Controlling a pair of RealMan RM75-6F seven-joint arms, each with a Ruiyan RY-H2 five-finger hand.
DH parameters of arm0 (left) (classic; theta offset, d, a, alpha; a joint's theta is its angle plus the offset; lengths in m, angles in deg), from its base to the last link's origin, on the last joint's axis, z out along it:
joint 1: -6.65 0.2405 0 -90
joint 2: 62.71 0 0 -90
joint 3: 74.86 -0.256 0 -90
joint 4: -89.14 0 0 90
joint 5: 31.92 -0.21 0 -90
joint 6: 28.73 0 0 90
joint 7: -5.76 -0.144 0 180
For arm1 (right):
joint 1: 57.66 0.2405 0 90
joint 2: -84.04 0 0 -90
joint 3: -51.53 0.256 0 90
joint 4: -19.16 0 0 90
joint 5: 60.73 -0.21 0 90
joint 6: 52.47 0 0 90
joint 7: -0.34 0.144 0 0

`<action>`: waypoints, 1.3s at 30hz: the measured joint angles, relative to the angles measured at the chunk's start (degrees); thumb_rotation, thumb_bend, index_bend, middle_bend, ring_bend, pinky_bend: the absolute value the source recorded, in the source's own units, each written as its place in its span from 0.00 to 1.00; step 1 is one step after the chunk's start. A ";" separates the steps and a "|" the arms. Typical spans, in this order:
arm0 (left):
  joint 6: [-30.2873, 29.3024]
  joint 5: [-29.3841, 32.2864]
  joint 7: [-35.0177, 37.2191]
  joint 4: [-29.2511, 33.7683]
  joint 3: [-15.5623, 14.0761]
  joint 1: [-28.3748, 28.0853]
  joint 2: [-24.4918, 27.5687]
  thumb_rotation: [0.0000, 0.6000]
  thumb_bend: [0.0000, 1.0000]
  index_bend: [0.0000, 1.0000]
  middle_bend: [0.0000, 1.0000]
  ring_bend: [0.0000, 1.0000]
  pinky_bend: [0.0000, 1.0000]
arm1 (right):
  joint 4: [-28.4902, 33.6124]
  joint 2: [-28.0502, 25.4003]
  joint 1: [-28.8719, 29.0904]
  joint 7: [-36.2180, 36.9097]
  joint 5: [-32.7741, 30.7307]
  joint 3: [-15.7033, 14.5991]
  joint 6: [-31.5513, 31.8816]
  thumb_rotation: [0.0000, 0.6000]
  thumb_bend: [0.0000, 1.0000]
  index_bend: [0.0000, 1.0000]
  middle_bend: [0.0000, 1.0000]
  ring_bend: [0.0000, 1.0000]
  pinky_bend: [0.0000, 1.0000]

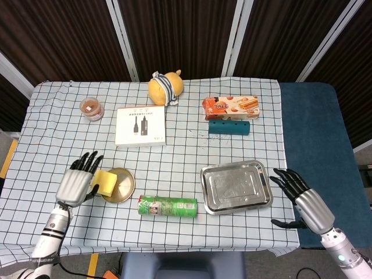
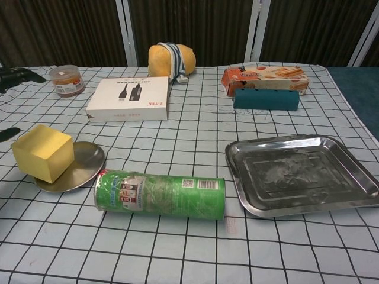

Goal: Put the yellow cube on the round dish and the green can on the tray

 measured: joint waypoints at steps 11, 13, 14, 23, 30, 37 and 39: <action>-8.63 -8.09 14.59 -7.47 -4.59 11.25 3.33 1.00 0.39 0.00 0.00 0.00 0.19 | 7.35 -2.28 6.15 -1.36 1.33 -0.32 -10.44 1.00 0.04 0.00 0.00 0.00 0.00; -8.99 -8.37 15.86 -8.76 -4.37 12.06 3.23 1.00 0.39 0.00 0.00 0.00 0.19 | 10.64 -3.23 8.63 -1.24 1.45 -0.14 -14.26 1.00 0.04 0.01 0.00 0.00 0.00; -9.17 -8.30 16.07 -8.89 -4.04 12.32 3.19 1.00 0.39 0.00 0.00 0.00 0.19 | 12.06 -3.58 9.77 -1.31 1.34 0.07 -16.11 1.00 0.04 0.03 0.01 0.00 0.00; -9.97 -10.39 16.46 -8.45 -2.97 14.00 4.06 1.00 0.39 0.00 0.00 0.00 0.19 | 23.41 -3.22 21.53 -8.89 -10.33 5.66 -39.46 1.00 0.04 0.15 0.07 0.00 0.00; -9.14 -10.50 17.87 -8.44 -2.10 14.73 4.97 1.00 0.39 0.00 0.00 0.00 0.19 | 25.51 2.91 30.82 -23.16 -31.18 10.39 -50.86 1.00 0.04 0.19 0.07 0.00 0.00; -6.56 -9.76 18.15 -8.11 -1.32 14.76 5.57 1.00 0.39 0.00 0.00 0.00 0.19 | 26.33 9.73 39.88 -37.44 -49.87 10.82 -54.53 1.00 0.04 0.21 0.09 0.00 0.00; -6.09 -9.66 18.42 -8.12 -1.14 14.77 5.69 1.00 0.39 0.00 0.00 0.00 0.19 | 26.37 11.55 42.22 -39.99 -53.91 10.35 -54.54 1.00 0.04 0.21 0.09 0.00 0.00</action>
